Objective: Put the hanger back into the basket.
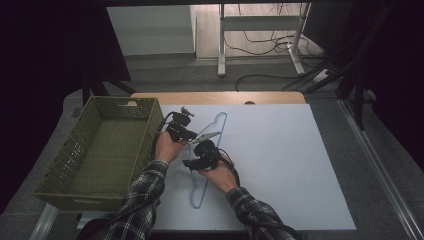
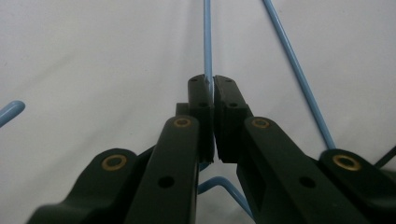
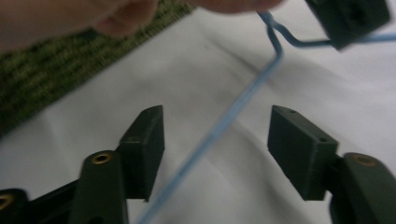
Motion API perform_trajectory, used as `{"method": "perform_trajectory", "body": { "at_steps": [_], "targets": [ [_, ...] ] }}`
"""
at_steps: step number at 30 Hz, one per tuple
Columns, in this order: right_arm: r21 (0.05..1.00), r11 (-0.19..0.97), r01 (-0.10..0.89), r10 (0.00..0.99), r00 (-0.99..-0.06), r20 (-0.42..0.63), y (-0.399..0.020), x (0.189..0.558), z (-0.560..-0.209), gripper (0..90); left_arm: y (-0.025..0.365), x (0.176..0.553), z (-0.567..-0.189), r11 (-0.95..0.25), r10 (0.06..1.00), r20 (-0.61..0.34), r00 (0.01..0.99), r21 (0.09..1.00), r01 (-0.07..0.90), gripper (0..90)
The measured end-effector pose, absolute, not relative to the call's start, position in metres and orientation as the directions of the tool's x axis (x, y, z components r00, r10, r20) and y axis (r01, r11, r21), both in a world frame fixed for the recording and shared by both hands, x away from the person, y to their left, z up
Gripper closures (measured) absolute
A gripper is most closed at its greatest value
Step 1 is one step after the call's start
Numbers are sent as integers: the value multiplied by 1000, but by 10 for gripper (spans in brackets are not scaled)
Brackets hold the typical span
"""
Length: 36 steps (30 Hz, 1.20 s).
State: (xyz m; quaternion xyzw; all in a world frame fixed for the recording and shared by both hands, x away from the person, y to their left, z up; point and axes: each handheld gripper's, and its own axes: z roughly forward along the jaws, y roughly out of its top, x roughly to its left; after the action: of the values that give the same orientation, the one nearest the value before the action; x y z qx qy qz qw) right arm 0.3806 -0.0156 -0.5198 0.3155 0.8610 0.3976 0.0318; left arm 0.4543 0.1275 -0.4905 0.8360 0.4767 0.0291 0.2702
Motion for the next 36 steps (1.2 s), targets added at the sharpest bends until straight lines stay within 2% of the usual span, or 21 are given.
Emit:
{"method": "perform_trajectory", "body": {
  "at_steps": [4, 7, 11, 14, 25, 33, 36],
  "targets": [
    [700, 474, 534, 600, -778, 187, -9, 381, -528, 466, 129, 453, -490, -398, 812, -216, 543, 475, 785, 868],
    [694, 473, 543, 595, -778, 203, -8, 383, -532, 548, 130, 453, -490, -397, 810, -219, 543, 477, 784, 868],
    [685, 449, 574, 592, -766, 253, -9, 384, -535, 612, 132, 453, -492, -394, 810, -224, 542, 478, 786, 868],
    [685, 457, 567, 584, -772, 250, -7, 383, -535, 659, 132, 452, -493, -397, 808, -224, 545, 477, 784, 868],
    [684, 407, 606, 602, -741, 298, -11, 383, -532, 702, 132, 450, -488, -397, 801, -219, 557, 502, 769, 848],
    [679, 364, 638, 622, -709, 333, -17, 385, -530, 735, 132, 442, -466, -380, 786, -216, 579, 570, 729, 637],
    [680, 358, 639, 624, -706, 335, -18, 384, -529, 741, 131, 439, -458, -373, 784, -208, 585, 595, 712, 591]
  ]
}}
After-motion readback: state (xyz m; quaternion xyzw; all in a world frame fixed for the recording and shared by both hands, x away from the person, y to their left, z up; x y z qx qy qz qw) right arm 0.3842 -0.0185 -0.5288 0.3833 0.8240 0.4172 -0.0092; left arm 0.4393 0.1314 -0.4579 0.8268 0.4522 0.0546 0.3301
